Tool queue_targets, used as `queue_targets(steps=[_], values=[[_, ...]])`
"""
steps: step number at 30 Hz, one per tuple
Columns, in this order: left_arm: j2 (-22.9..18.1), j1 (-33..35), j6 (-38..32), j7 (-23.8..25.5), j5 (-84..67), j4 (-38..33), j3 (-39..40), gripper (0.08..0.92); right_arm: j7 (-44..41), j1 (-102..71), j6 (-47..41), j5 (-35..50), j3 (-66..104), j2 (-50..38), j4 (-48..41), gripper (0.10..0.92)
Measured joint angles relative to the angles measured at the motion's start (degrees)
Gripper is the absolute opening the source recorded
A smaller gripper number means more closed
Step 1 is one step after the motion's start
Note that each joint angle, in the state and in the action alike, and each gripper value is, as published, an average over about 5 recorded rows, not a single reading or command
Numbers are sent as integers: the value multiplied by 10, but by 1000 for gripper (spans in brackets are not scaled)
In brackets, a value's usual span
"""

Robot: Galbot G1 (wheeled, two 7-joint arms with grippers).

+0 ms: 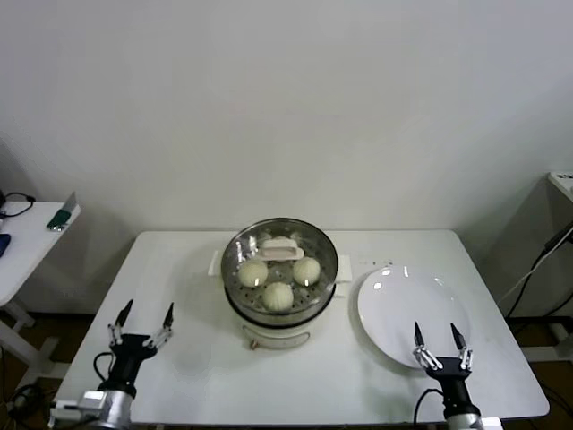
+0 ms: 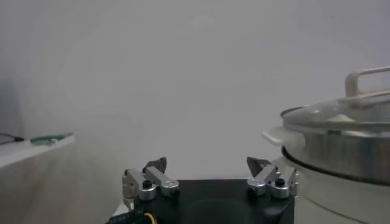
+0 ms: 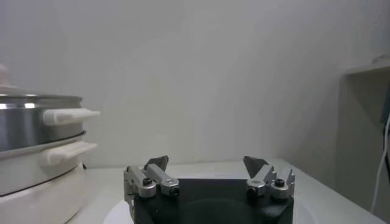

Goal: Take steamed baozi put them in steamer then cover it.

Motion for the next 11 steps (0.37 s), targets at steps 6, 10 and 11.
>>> queue_targets(steps=[6, 10, 11], values=[[-1, 8, -26, 9, -16, 14, 0, 823, 1, 0, -1, -1, -2, -1, -3, 823], [0, 10, -38, 14, -21, 23, 0, 823, 1, 0, -1, -2, -3, -1, -4, 823], [0, 10, -40, 15, -22, 24, 0, 823, 1, 0, -1, -2, -3, -1, -4, 823]])
